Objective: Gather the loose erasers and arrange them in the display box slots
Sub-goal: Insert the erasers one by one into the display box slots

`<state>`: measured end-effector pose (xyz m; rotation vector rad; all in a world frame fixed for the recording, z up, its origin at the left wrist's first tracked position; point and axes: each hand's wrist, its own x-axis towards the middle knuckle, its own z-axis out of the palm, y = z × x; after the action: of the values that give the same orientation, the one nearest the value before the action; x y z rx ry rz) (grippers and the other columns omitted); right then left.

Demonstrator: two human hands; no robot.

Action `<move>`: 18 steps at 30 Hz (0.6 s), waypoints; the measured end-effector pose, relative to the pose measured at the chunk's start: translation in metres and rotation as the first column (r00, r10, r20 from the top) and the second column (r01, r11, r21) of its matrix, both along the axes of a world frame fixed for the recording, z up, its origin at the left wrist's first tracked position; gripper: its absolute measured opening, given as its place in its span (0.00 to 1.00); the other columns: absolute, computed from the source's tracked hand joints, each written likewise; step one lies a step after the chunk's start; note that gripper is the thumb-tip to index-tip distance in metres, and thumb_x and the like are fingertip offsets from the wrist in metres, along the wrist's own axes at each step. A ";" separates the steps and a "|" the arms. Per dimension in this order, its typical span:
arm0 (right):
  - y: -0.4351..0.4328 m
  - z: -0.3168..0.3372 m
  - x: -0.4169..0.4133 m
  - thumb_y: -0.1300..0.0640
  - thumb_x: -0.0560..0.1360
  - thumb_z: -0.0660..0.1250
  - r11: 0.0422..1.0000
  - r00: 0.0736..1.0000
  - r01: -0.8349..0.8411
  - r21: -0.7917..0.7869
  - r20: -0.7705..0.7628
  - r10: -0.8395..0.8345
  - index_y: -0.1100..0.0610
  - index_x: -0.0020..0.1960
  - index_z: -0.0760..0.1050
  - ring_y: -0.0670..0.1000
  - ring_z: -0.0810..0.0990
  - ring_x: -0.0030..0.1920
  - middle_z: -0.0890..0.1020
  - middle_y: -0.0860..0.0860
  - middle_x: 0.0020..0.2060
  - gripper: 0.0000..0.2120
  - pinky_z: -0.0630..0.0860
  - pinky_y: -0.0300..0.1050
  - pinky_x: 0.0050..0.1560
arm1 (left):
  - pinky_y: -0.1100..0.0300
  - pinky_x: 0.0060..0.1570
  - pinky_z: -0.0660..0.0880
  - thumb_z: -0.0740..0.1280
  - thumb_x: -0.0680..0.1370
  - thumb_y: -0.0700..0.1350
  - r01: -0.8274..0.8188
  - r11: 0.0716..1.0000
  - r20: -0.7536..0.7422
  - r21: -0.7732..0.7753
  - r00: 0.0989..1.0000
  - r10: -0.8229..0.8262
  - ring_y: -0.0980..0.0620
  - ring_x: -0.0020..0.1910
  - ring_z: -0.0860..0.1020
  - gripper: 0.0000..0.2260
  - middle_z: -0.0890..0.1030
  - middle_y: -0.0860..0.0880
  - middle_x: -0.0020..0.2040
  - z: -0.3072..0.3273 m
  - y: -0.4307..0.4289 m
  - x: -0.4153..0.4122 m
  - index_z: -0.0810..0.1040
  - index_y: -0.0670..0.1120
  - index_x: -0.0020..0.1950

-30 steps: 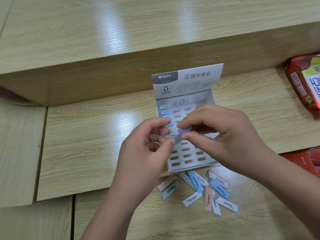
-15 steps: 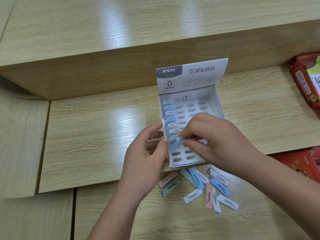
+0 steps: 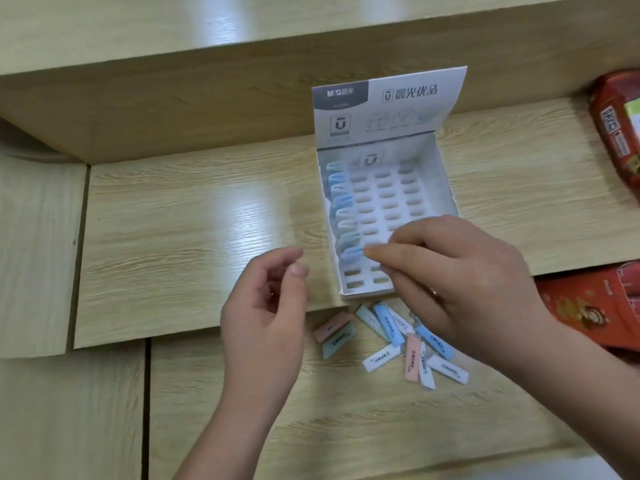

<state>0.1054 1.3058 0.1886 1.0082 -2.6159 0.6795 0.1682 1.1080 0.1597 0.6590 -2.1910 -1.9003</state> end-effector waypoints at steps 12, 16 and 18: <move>-0.010 -0.178 0.093 0.51 0.76 0.66 0.981 0.918 0.087 0.174 0.369 -0.147 0.49 0.58 0.79 0.51 0.79 0.50 0.81 0.45 0.53 0.12 0.79 0.49 0.38 | 0.59 0.57 0.74 0.68 0.77 0.39 0.369 0.812 0.337 -0.452 0.914 -0.228 0.50 0.56 0.79 0.13 0.82 0.51 0.57 -0.147 -0.007 0.065 0.82 0.47 0.60; -0.026 -0.192 0.080 0.51 0.74 0.67 0.965 0.932 -0.003 0.264 0.351 -0.093 0.51 0.55 0.79 0.53 0.76 0.50 0.80 0.47 0.53 0.11 0.78 0.49 0.44 | 0.55 0.57 0.74 0.66 0.77 0.46 0.415 0.755 0.383 -0.507 0.894 -0.234 0.46 0.57 0.78 0.14 0.83 0.49 0.58 -0.161 0.005 0.052 0.81 0.48 0.62; -0.028 -0.195 0.075 0.52 0.70 0.72 0.950 0.939 -0.018 0.313 0.333 -0.092 0.52 0.52 0.79 0.54 0.77 0.48 0.81 0.49 0.49 0.12 0.77 0.48 0.44 | 0.52 0.54 0.75 0.67 0.75 0.48 0.413 0.747 0.405 -0.521 0.890 -0.209 0.44 0.55 0.78 0.16 0.83 0.48 0.55 -0.163 0.010 0.045 0.81 0.49 0.61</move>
<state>0.1800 1.2776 -0.0059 0.9925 -3.1178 0.4754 0.2133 1.1181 -0.0034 0.5184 -3.0686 -1.1079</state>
